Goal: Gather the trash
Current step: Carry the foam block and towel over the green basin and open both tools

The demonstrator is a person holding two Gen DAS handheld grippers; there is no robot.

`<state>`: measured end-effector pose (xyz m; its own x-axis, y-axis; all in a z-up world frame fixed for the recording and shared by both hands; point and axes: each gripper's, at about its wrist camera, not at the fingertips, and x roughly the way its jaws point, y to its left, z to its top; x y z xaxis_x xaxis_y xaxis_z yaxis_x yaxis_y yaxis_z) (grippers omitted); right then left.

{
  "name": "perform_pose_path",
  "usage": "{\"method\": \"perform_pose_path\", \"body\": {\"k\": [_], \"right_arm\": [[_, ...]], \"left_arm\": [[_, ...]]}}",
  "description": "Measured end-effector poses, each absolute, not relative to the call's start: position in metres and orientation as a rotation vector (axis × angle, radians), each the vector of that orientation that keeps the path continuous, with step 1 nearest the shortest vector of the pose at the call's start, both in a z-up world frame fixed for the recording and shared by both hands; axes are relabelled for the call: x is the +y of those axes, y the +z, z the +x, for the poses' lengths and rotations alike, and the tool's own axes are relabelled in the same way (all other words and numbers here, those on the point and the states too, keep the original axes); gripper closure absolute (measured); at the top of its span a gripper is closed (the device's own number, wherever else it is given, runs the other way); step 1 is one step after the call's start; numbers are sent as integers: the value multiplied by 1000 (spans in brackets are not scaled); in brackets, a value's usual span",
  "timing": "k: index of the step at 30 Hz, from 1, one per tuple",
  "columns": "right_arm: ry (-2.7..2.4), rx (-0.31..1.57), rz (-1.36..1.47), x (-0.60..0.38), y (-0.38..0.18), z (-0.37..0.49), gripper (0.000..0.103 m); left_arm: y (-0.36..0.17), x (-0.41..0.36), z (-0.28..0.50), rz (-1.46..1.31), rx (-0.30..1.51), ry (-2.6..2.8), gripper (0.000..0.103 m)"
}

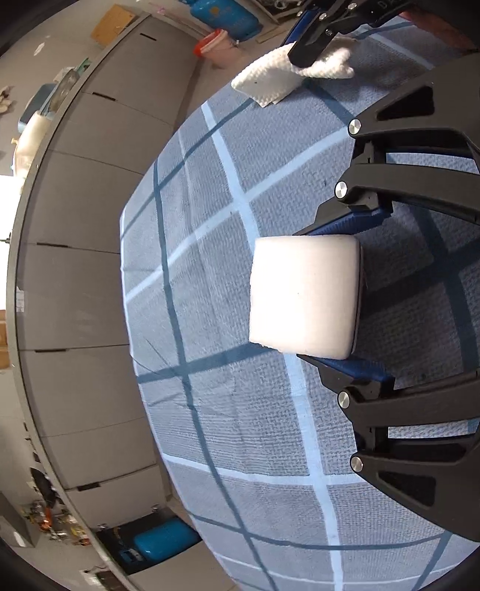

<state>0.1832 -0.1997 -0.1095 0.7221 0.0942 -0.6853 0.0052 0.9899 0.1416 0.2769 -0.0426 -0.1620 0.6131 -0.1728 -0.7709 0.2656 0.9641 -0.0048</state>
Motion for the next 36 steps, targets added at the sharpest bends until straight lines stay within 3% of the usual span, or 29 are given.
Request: {"method": "perform_pose_path", "body": {"k": [19, 36], "right_arm": [[-108, 706, 188, -297, -93, 132, 81], [-304, 740, 281, -420, -126, 88, 80]], "left_arm": [[-124, -187, 234, 249, 783, -517, 47], [-141, -328, 189, 352, 779, -759, 47]]}}
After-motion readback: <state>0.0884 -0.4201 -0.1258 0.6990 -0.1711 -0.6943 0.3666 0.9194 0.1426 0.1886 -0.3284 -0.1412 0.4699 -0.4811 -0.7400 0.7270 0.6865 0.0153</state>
